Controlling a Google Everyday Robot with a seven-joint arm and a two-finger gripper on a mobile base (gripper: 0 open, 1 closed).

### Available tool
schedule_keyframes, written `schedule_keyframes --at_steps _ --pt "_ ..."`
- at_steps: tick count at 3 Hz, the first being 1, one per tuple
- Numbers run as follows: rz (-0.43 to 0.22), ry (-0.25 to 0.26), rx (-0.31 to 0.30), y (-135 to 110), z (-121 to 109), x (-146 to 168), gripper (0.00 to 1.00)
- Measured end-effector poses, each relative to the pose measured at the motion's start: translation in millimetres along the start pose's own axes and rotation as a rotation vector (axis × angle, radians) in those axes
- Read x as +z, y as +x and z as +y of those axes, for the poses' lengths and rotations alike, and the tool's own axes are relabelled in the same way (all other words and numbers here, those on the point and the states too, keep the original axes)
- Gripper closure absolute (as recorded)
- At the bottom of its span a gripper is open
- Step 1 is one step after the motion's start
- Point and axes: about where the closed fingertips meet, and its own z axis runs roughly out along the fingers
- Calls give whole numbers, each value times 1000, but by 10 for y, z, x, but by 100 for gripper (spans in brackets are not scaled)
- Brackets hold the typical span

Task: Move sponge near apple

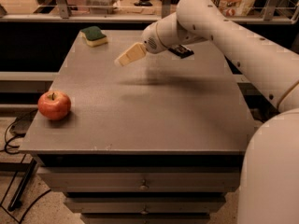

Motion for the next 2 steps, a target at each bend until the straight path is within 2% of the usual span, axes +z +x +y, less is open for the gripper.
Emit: schedule_keyframes --at_steps 2 --pt "-170 -32 25 -327 -73 613 0"
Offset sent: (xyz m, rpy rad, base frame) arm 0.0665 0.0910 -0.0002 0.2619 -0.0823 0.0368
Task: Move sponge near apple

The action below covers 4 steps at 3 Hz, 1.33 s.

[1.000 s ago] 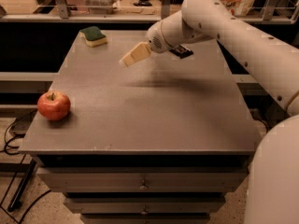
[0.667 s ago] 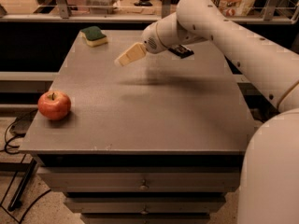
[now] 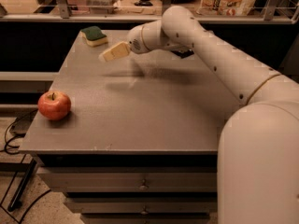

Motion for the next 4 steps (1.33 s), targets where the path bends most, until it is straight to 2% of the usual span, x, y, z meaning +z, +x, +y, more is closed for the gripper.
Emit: schedule_keyframes --at_steps 2,3,4 --pt "-37 13 -2 -161 -75 490 0" --pt "-28 51 -9 -207 -106 746 0" --pt "-23 79 10 -233 -126 897 0"
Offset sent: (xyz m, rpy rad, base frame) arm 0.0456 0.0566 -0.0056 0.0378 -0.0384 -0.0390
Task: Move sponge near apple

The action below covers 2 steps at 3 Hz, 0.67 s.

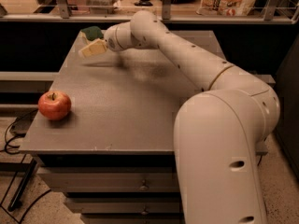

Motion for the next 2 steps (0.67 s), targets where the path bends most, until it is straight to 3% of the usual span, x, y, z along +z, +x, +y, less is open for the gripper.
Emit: schedule_keyframes --at_steps 2 --pt "-43 20 98 -49 -117 264 0"
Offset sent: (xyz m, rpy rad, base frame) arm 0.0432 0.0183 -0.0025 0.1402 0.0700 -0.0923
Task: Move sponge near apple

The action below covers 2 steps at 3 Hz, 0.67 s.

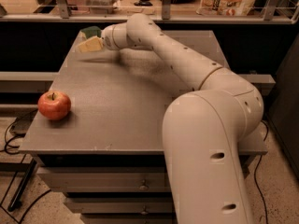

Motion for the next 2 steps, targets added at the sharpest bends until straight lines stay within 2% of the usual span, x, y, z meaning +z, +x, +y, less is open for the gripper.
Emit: schedule_keyframes --at_steps 1,2 --pt "-21 11 40 -26 -104 147 0" --pt "-14 25 47 -28 -181 225 0"
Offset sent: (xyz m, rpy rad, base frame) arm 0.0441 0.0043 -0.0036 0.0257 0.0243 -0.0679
